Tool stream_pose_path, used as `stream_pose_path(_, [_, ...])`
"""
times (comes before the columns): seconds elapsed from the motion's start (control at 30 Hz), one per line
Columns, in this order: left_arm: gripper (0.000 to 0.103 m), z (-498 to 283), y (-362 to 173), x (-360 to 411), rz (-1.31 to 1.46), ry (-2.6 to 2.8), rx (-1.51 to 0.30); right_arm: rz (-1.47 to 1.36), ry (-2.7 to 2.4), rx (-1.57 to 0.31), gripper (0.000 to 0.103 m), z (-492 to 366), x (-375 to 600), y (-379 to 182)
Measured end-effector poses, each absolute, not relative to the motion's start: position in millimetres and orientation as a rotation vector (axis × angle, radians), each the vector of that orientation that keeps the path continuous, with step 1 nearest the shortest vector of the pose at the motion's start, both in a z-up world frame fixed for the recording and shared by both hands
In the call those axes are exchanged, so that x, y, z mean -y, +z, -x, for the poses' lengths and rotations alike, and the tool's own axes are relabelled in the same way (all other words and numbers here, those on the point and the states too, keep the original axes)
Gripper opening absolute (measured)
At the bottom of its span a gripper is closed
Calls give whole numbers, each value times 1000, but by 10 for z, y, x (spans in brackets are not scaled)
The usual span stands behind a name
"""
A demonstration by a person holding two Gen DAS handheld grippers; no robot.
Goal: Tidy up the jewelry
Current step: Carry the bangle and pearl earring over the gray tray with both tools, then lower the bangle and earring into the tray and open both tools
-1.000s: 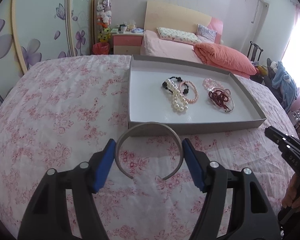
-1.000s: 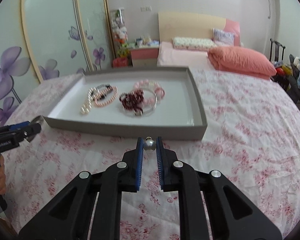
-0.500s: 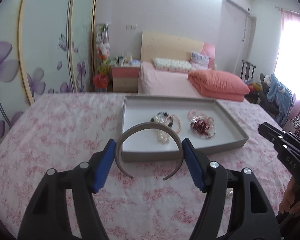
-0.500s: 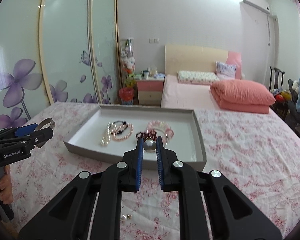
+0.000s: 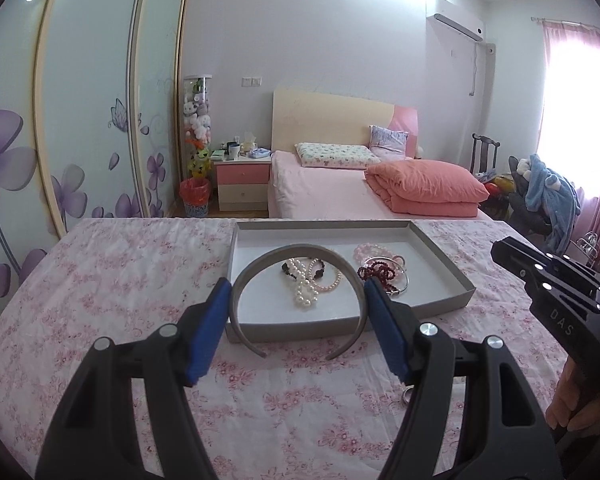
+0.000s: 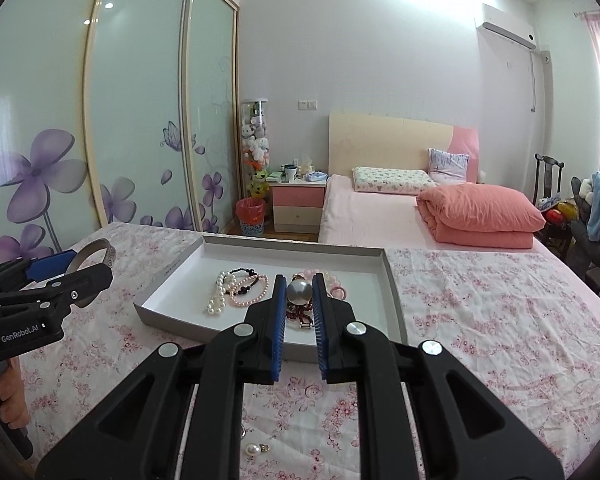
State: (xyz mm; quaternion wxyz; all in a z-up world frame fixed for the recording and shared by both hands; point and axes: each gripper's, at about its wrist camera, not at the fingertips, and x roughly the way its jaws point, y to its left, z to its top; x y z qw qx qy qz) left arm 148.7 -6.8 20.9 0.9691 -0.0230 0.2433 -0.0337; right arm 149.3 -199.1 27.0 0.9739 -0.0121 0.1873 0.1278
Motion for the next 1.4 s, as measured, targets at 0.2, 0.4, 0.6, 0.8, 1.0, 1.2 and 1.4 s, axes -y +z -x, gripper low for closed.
stream_pose_path(0.2, [66,-1476,204,97,38,-75,-486,23,256,-379,14,-1504,1989,268])
stream_pose_path(0.4, [66,-1483,183,111,37,-84,-490,20,251,-380,14,-1524,1996,256])
stream_pose_path(0.6, [66,-1524,166,121,36,-89,-491,20,249,-375,14,-1548,2000,259])
stream_pose_path(0.8, [66,-1614,165,174,32,-89,-488,20,246,-362,14,-1629,1987,295])
stream_pose_path(1.0, [66,-1719,129,200,23,-87,-490,19,248,-364,14,-1727,1975,294])
stream_pose_path(1.2, [66,-1886,96,210,19,-82,-497,16,254,-367,14,-1865,1946,303])
stream_pose_path(1.4, [66,-2155,61,190,32,-76,-512,-2,256,-381,14,-2089,1938,311])
